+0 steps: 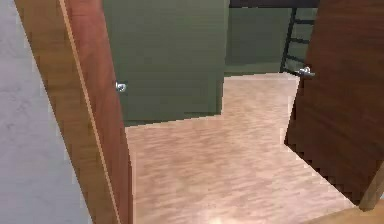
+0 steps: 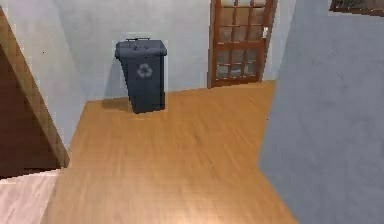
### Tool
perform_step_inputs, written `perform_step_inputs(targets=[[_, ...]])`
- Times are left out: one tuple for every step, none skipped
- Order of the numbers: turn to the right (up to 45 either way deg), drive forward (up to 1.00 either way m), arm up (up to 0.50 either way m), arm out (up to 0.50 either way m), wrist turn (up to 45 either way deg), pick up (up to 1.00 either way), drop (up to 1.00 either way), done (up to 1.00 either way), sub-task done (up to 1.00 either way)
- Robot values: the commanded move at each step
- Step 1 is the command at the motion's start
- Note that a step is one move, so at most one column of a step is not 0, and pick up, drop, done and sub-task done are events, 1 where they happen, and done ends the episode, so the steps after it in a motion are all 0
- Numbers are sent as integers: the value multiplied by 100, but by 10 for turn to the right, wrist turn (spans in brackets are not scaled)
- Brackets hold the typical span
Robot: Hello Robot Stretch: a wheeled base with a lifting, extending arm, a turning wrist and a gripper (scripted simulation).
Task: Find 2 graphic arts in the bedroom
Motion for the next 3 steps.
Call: perform_step_inputs(targets=[[60, 0, 0, 0, 0, 0, 0, 0, 0], [0, 15, 0, 0, 0, 0, 0, 0, 0], [360, 0, 0, 0, 0, 0, 0, 0, 0]])
